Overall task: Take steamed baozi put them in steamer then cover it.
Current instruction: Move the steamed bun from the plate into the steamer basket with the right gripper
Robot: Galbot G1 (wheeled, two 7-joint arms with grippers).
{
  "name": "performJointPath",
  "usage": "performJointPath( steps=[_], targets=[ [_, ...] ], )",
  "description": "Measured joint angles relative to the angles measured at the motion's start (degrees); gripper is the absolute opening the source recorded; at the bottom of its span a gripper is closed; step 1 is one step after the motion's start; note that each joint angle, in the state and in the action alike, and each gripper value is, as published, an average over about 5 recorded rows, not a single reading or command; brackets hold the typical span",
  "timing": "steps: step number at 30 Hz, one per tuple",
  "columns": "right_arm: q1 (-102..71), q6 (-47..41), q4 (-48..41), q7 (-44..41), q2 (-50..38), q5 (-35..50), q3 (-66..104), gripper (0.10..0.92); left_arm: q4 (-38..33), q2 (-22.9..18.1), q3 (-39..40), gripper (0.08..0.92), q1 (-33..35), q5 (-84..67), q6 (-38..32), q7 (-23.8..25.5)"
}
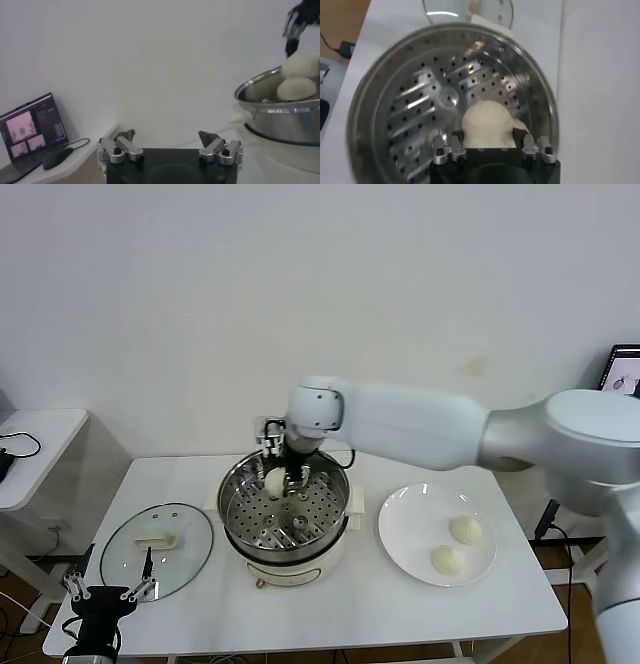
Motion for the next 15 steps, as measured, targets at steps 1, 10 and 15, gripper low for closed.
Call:
performJointPath(
  steps=[1,10,15],
  targets=[
    [-0.4,-0.21,-0.59,0.29,0.69,0.08,0.04,0.611,0.0,0.03,-0.01,0.823,-0.04,-0.03,-0.01,0.0],
    [-3.0,-1.2,-4.56,2.48,4.52,0.37,-0.06,0.611,0.02,0.16,-0.16,0.823,-0.06,-0.3,-0.1,-0.03],
    [-3.91,-1.35,-5.92,3.33,5.66,0.31,0.17,0.611,0.03,0.07,-0.09,0.823,-0.17,-0.34,-0.13,-0.04]
  ],
)
